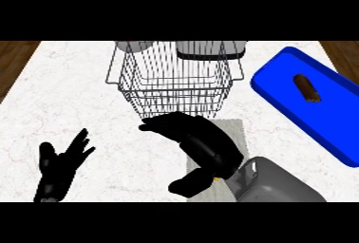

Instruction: Pick the lemon from the placemat and place it in the basket

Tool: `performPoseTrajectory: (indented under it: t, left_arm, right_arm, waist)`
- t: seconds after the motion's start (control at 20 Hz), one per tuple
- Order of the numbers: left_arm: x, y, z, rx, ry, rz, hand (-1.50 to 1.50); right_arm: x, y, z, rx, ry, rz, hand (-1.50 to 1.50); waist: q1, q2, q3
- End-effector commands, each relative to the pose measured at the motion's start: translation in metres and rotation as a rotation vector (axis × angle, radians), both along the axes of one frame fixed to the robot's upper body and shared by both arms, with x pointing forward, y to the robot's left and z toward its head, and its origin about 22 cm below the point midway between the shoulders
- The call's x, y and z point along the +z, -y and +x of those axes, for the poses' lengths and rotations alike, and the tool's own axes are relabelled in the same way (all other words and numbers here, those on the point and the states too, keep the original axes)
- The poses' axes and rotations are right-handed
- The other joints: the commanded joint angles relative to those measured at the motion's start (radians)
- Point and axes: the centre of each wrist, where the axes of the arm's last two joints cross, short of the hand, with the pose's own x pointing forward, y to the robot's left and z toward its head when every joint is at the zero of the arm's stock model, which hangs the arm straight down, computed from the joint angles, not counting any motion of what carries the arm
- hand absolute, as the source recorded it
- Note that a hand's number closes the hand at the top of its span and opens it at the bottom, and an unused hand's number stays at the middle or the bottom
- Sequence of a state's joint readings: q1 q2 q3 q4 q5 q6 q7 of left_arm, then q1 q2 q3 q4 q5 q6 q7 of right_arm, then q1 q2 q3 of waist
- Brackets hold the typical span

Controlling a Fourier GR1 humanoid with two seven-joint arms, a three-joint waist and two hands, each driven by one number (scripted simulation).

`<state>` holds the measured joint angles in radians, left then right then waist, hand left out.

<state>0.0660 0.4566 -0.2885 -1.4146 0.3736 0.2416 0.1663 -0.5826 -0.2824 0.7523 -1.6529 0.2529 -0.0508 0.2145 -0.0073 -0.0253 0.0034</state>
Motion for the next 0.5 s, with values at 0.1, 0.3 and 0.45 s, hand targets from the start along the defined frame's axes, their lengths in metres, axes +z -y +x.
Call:
performPoseTrajectory:
  t: [0.1, 0.3, 0.45]
  left_arm:
    - [-0.024, -0.008, -0.023, 0.046, -0.107, -0.002, 0.0]
    - [-0.023, 0.001, -0.028, 0.027, -0.105, -0.007, 0.0]
    - [-0.019, -0.002, -0.022, 0.043, -0.079, 0.007, 0.0]
  right_arm:
    - [0.074, 0.005, -0.001, -0.132, 0.231, -0.34, -1.5]
    - [0.133, 0.02, -0.004, -0.137, 0.233, -0.482, -1.5]
    - [0.155, 0.021, -0.006, -0.082, 0.177, -0.615, -1.5]
  waist:
    - [-0.02, 0.002, -0.009]
    - [-0.013, 0.009, -0.006]
    - [-0.009, 0.013, -0.006]
